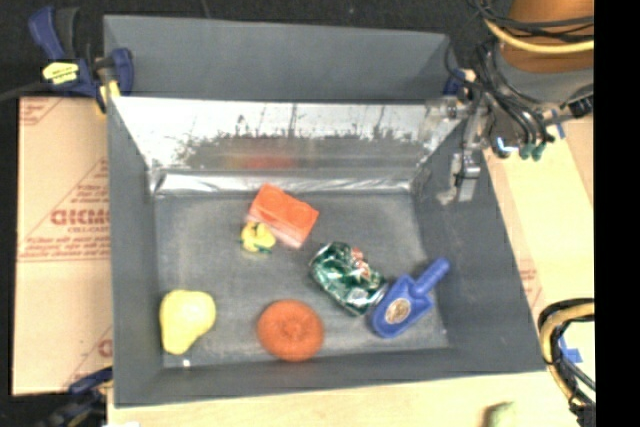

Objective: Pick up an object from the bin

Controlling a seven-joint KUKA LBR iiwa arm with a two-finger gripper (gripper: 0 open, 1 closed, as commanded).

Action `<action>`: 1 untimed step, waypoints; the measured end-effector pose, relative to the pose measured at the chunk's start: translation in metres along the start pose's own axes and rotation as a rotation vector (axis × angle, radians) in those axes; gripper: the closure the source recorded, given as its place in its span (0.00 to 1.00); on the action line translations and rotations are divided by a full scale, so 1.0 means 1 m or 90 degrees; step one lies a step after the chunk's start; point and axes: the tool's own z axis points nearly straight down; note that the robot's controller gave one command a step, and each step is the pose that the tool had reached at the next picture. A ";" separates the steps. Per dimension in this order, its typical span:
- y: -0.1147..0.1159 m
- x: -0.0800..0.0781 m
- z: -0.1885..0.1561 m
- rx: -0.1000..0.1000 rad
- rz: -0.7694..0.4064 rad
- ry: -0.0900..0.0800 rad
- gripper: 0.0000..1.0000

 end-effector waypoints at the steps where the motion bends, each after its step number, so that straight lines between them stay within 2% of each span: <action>1: -0.006 0.015 0.038 0.000 0.115 -0.007 0.00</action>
Offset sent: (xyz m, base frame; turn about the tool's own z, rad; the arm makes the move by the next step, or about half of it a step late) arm -0.0350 0.0168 -0.0682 0.0996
